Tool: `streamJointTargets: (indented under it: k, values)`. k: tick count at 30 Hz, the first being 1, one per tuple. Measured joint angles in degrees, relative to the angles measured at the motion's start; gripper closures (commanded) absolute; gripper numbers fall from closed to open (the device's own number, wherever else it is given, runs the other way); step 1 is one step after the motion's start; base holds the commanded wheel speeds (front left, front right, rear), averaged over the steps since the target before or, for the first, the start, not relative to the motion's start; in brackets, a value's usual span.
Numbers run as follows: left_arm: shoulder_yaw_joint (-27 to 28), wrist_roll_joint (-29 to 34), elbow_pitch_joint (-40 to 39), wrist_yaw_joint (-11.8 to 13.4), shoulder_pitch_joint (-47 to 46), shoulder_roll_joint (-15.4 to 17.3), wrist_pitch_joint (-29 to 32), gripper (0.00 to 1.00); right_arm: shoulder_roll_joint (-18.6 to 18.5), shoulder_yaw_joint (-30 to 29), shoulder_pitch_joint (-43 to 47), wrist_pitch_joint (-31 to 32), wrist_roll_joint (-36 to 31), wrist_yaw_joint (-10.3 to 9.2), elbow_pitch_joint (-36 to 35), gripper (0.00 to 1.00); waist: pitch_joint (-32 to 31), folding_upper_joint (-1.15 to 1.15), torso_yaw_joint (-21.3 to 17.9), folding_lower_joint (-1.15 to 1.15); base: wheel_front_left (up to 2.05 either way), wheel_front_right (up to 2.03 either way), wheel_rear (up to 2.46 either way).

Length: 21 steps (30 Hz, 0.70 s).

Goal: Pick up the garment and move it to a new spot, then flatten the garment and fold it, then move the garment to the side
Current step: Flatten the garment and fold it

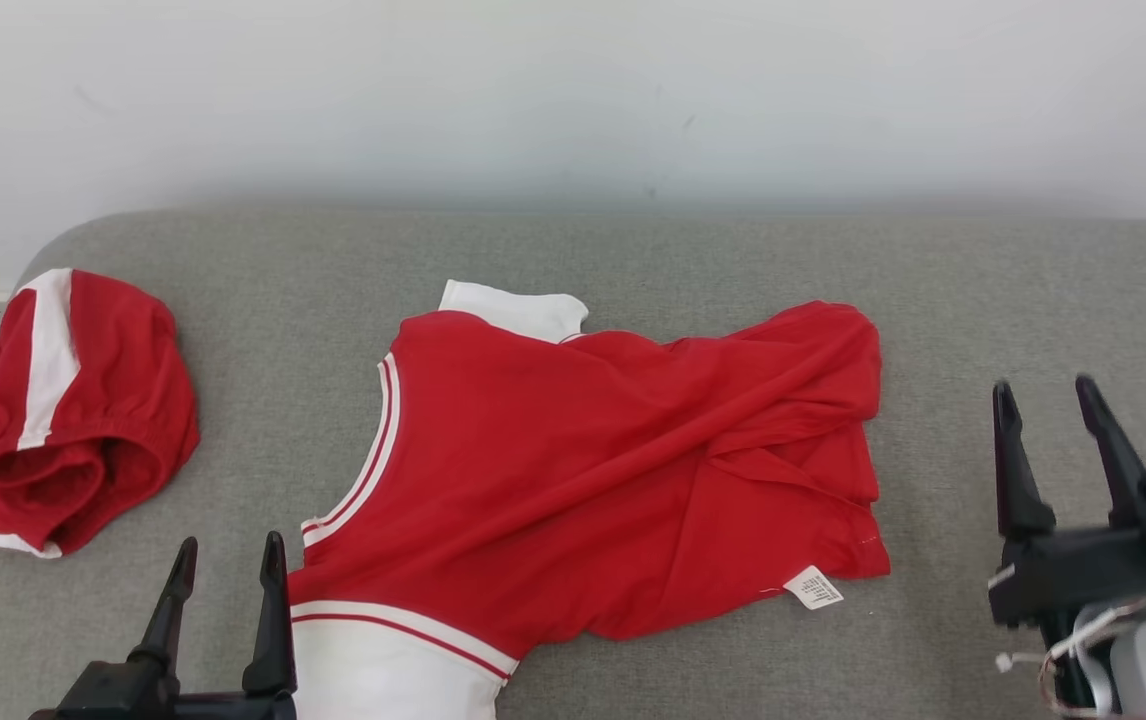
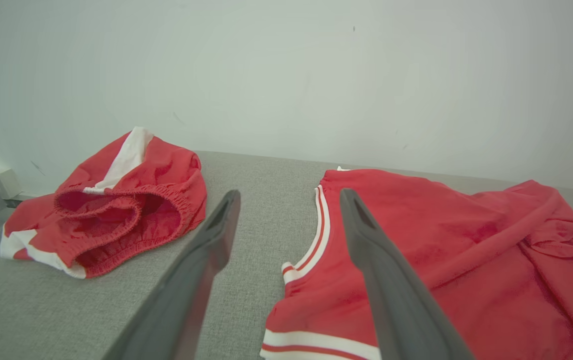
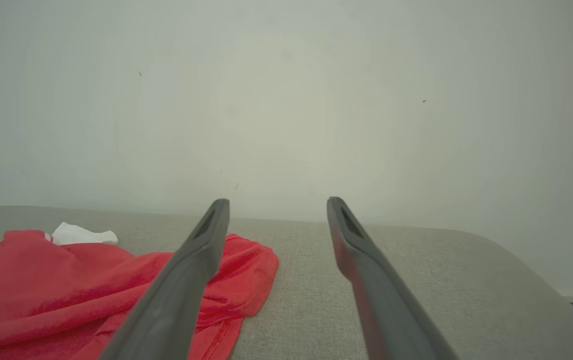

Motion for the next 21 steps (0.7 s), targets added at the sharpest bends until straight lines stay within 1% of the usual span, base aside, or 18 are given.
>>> streamJointTargets:
  k: [4, 10, 16, 21]
  values:
    - [0.2, 0.1, -0.2, 0.0, 0.4, 0.1, 0.0, 0.00, 2.5, -1.7, 6.3, 0.4, -1.3, 0.00, -5.6, 0.00, -0.6, 0.00, -0.9, 0.00, 0.00, 0.00, 0.00]
    - [0.4, 0.1, -0.2, 0.0, 0.6, 0.5, 0.0, 0.00, 6.5, -3.5, 13.3, 2.1, -2.7, 0.00, -13.1, 0.00, -1.3, 0.00, -1.7, 0.00, 0.00, 0.00, 0.00]
    - [0.3, 0.1, 0.1, 0.0, 0.9, 1.0, 0.0, 0.00, 8.6, -3.0, 17.9, 3.4, -4.3, 0.00, -17.5, 0.00, -1.7, -0.01, -2.2, 0.00, 0.00, 0.00, 0.00]
    - [0.4, 1.1, 0.4, 0.0, 1.4, 1.1, 0.0, 0.00, 10.0, -3.0, 20.5, 4.0, -4.4, 0.00, -19.8, 0.00, -2.2, 0.00, -2.0, 0.00, 0.00, 0.00, 0.00]
